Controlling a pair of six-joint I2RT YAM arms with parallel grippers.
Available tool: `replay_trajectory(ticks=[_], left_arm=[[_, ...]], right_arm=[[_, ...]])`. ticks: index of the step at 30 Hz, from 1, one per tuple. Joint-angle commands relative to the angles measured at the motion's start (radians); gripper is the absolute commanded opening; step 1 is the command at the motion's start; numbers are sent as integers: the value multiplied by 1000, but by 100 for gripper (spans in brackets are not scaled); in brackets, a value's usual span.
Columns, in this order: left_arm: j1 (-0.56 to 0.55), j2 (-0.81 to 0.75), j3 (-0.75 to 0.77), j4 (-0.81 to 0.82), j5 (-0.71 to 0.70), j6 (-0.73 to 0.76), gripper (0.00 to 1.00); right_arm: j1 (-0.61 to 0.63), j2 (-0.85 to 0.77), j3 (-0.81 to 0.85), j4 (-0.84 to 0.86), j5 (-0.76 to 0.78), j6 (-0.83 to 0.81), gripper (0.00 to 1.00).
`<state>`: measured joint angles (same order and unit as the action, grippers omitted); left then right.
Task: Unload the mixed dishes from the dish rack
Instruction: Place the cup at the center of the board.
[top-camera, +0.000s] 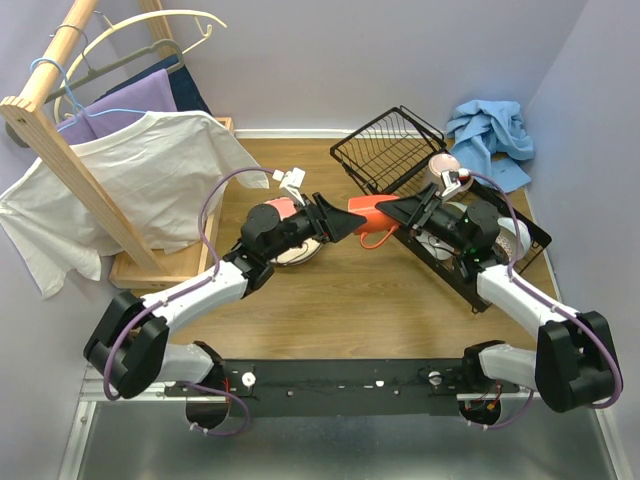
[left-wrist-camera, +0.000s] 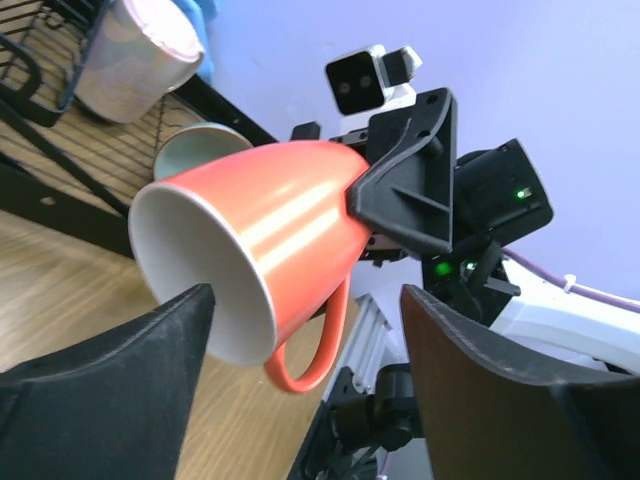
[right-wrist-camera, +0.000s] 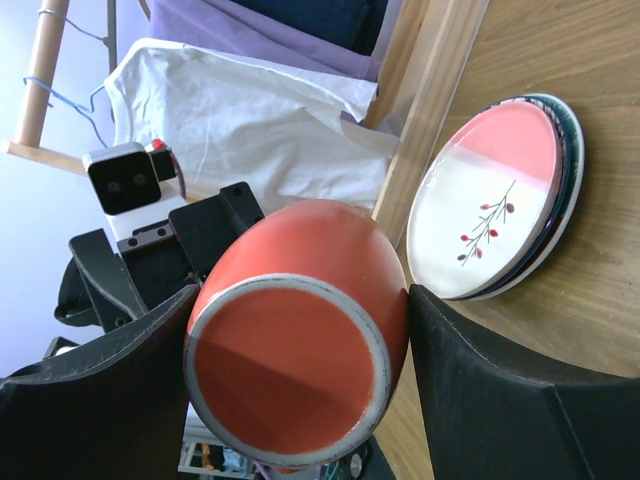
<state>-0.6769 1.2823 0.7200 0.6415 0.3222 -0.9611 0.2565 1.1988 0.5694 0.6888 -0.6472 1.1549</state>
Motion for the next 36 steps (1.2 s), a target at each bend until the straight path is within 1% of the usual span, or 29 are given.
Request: replay_trajectory(ticks=[1,5,8,9,11,12,14,15,17,18,20,21,22,24,25,27,28,30,31,34,36], left_arm=[[-18,49,29,139,26,-76,80],[-26,81,27,204,29,-120,73],[-32,94,21,245,29,-149,61],[-35,97,21,251,29,-154,54],[-36,98,21,259,31,-160,47],[-39,97,18,259,29,-160,41],[-39,91,10,264,21,-163,33],[-39,88,3,265,17,-162,26],[-39,81,-4,265,11,-165,20],[-39,78,-13,267,8,-165,13],[-39,69,-20,264,5,-163,6],[-39,66,-28,265,3,-163,0],[-39,54,-33,262,2,-160,0],[-39,39,-40,244,-6,-140,0],[-39,22,-40,232,-8,-131,0],[-38,2,-39,186,-15,-102,0],[-38,-21,-39,170,-20,-76,0],[-35,-44,-39,118,-32,-50,0],[-33,-67,-39,100,-43,-24,0],[-26,-110,-42,35,-58,21,0],[-21,-130,-48,-8,-67,39,0]], right_arm=[[12,-25,-13,121,-32,48,1],[13,-34,-29,127,-32,54,1],[15,-38,-45,127,-31,55,1],[15,-39,-48,129,-31,57,1],[15,-42,-60,132,-29,58,1],[15,-42,-63,133,-29,60,1],[13,-47,-74,132,-31,58,1],[13,-50,-75,130,-28,55,1],[15,-54,-82,121,-25,49,1],[15,-57,-80,120,-26,46,1],[15,-62,-82,104,-26,40,2],[15,-68,-82,95,-23,26,6],[13,-73,-79,83,-20,17,15],[13,-80,-78,45,-12,-7,30],[15,-93,-77,31,-5,-14,47],[15,-105,-77,-1,6,-27,60],[15,-113,-77,-12,15,-40,73],[15,-120,-77,-40,20,-53,82],[15,-122,-75,-51,29,-66,91],[15,-133,-69,-89,37,-90,100],[15,-134,-65,-107,41,-98,100]])
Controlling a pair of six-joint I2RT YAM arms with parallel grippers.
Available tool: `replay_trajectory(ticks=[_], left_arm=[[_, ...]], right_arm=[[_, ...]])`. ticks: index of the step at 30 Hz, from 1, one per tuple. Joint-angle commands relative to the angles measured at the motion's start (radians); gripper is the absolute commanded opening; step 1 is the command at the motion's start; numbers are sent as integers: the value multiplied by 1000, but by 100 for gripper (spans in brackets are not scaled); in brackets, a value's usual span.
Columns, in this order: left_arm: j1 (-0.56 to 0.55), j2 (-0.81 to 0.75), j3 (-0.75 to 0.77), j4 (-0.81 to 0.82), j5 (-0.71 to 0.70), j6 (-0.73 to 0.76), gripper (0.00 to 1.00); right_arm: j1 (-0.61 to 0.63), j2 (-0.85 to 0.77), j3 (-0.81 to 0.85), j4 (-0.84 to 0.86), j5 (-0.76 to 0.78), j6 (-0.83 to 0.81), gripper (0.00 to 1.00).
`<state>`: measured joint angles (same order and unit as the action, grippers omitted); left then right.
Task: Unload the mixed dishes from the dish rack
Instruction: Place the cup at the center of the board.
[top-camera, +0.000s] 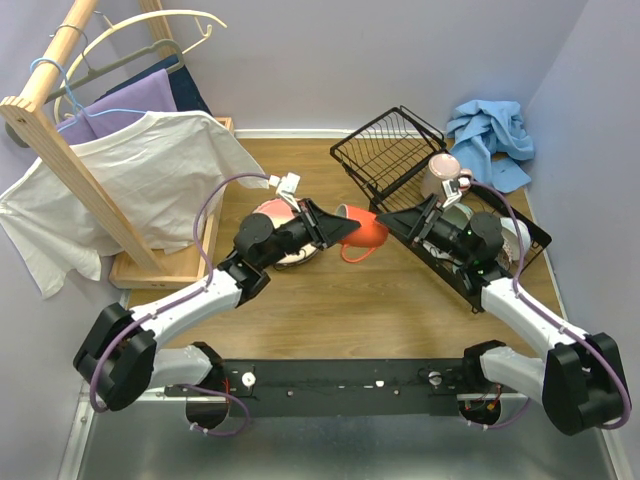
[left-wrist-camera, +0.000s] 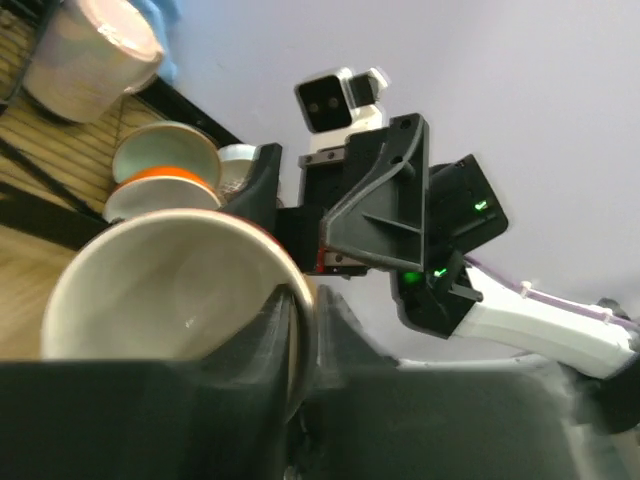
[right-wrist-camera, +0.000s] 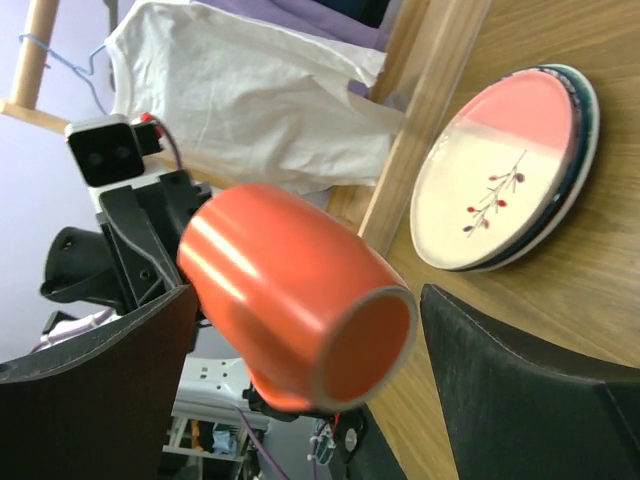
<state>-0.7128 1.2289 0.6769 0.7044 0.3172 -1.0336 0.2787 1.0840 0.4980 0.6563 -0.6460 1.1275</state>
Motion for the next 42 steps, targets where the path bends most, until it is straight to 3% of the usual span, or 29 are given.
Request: replay_trajectory(ticks=[1,4,7,16,20,26,35,42], left_arm=[[16,-97,-10,-80,-67,116,0],[24,-120,-26,-106,-73,130,0],[27,-164,-2,-233,-96,197,0],[26,-284,122,-837,-314,447,0],[26,-279,190,-1144,-441,463,0],[26,-206,247,-1411,-567,457,0],[27,-99,236,-1493,-694,471,0],[64,-23,202,-1430,-733,549,0]], right_arm=[[-9,-19,5,-76,40,-74,100],[-9,-18,5,-83,42,-81,100],[-7,-24,17,-116,52,-116,100],[-7,-55,118,-400,127,-343,100],[-9,-59,168,-535,178,-437,100],[-7,-49,217,-642,253,-537,100],[-7,-41,232,-688,290,-563,100],[-9,-55,224,-715,312,-574,100]])
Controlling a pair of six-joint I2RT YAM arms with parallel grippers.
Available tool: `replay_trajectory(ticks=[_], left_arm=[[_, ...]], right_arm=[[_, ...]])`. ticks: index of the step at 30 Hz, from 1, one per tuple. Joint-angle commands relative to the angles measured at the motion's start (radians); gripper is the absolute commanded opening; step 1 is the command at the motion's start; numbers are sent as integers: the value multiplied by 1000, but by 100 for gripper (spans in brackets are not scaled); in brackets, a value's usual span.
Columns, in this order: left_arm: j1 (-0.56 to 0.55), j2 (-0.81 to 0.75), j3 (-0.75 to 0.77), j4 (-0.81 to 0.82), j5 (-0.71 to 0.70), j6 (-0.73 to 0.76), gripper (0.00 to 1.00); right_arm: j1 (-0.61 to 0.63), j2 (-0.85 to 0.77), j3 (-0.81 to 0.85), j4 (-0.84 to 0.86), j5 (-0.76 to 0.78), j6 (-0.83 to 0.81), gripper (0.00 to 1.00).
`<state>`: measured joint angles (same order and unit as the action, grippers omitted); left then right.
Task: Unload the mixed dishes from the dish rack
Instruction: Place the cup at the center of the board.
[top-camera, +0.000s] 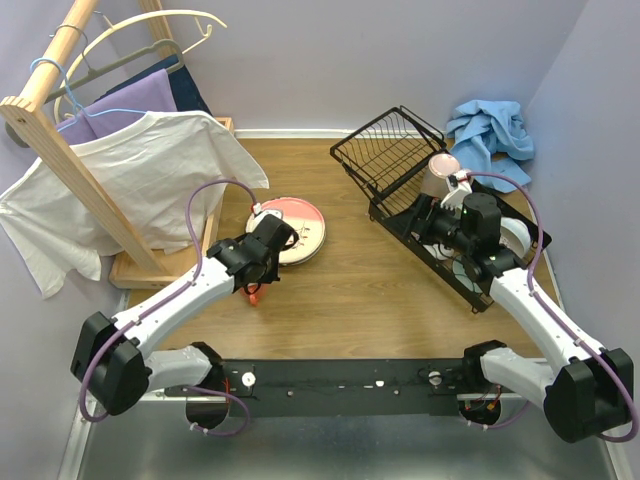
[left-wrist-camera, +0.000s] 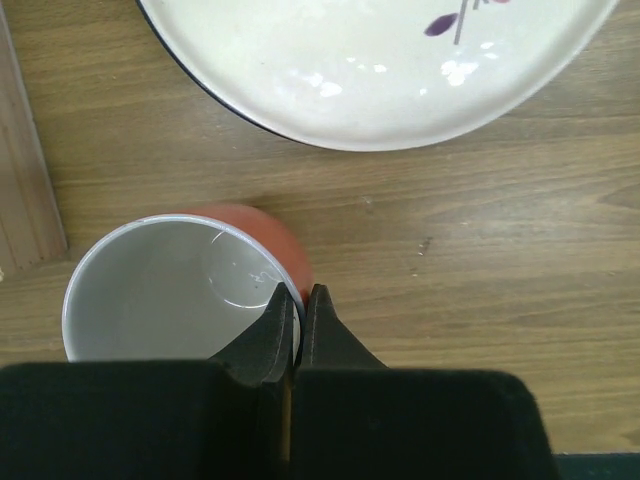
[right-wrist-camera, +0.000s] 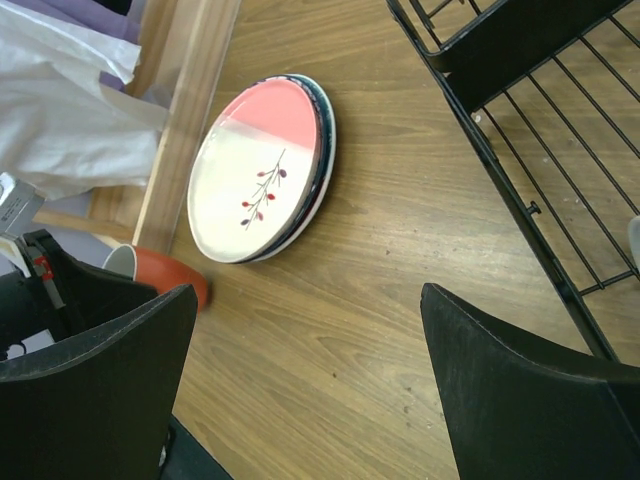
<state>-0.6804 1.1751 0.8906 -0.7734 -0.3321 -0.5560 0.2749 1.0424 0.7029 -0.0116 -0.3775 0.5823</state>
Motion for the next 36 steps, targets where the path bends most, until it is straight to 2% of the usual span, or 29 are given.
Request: replay_trajectory(ticks=[1,9,11,15,17,21,24,25,28,36], left_arm=[[38,35,-15,58,-79,79,0],[94,47,-58,169,-16,130,0],[100,43,-64,181,-15,134,4],[113,44,-67,183,-4,139,19],[114,41,-61,166,1,136,23],[114,9,-50,126,10,120,46],[114,-44,-45,105,16,108,54],[114,-57,-42,100,19,105,60],[114,-112,-30,76,25,88,72],[114,-296,-38,69,48,50,91]], right_arm=[[-5,-15,20,-51,46,-32,100],[-3,-12,30,-77,68,-59,100],[-5,-7,40,-88,80,-78,100],[-5,8,64,-114,98,-108,100],[-3,18,85,-125,109,-131,100],[-3,37,124,-159,144,-176,100],[-3,53,167,-192,186,-219,100],[-3,64,179,-200,199,-240,100],[-3,93,231,-240,273,-284,100],[-6,214,383,-343,526,-413,100]])
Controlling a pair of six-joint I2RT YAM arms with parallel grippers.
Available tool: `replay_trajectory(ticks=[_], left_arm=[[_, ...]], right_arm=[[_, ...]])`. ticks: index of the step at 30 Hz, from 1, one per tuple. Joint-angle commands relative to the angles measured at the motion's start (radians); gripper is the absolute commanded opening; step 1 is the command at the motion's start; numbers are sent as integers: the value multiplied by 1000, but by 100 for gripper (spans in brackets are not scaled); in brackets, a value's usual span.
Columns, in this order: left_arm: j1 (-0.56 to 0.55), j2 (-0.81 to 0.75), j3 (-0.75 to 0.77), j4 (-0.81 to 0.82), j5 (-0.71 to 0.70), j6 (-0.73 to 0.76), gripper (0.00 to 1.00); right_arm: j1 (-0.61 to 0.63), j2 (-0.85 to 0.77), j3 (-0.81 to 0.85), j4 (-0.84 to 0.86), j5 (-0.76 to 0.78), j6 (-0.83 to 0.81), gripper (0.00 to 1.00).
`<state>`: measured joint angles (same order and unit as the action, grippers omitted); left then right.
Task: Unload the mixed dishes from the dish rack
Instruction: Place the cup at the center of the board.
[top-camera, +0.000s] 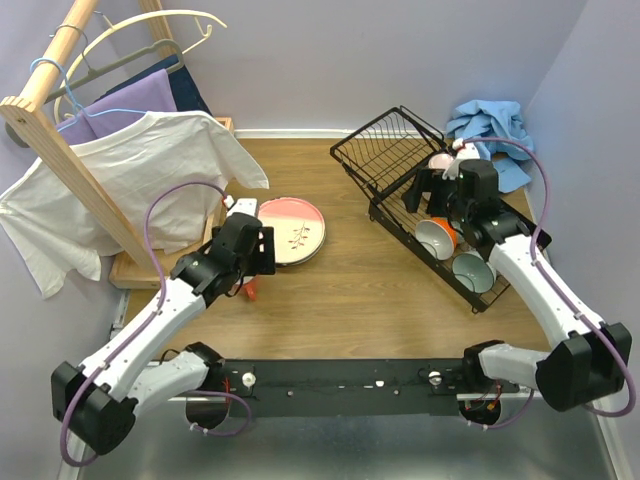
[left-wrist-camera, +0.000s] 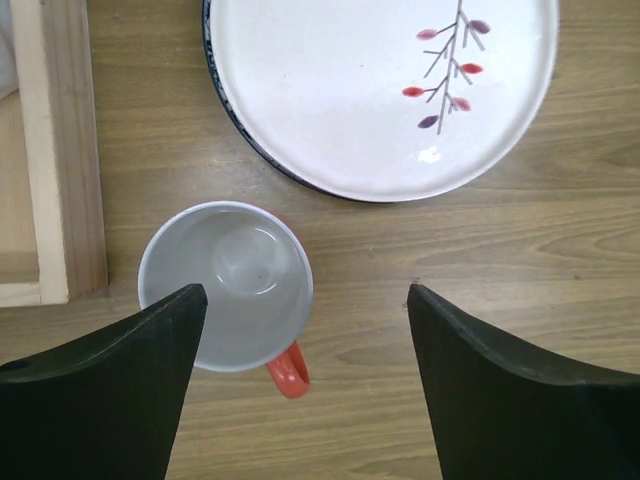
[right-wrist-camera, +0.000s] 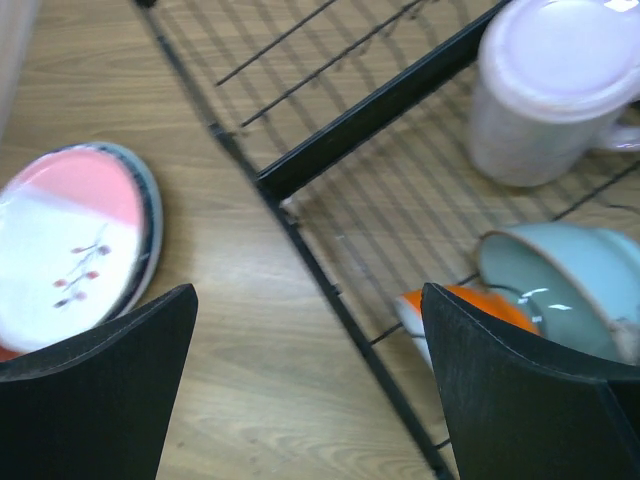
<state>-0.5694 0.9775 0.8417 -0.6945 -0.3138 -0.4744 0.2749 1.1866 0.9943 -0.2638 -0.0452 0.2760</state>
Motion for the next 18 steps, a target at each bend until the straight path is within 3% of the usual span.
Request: replay_trajectory(ticks=[1,5,9,18], left_arm=[[5,-120,-4,-4,33,-36,95],[5,-276,-56,39,28,-47,99],[6,-427,-125,82,16,-49,99],[6,-692,-283,176,51,-21,99]], right_arm=[[-9,83,108,-97,215,-130,100],[-37,152,164,-112,304,-176,100],[-94,221,208,-104,288,-204,100],[-236,389,326,-63,15,-365,100]])
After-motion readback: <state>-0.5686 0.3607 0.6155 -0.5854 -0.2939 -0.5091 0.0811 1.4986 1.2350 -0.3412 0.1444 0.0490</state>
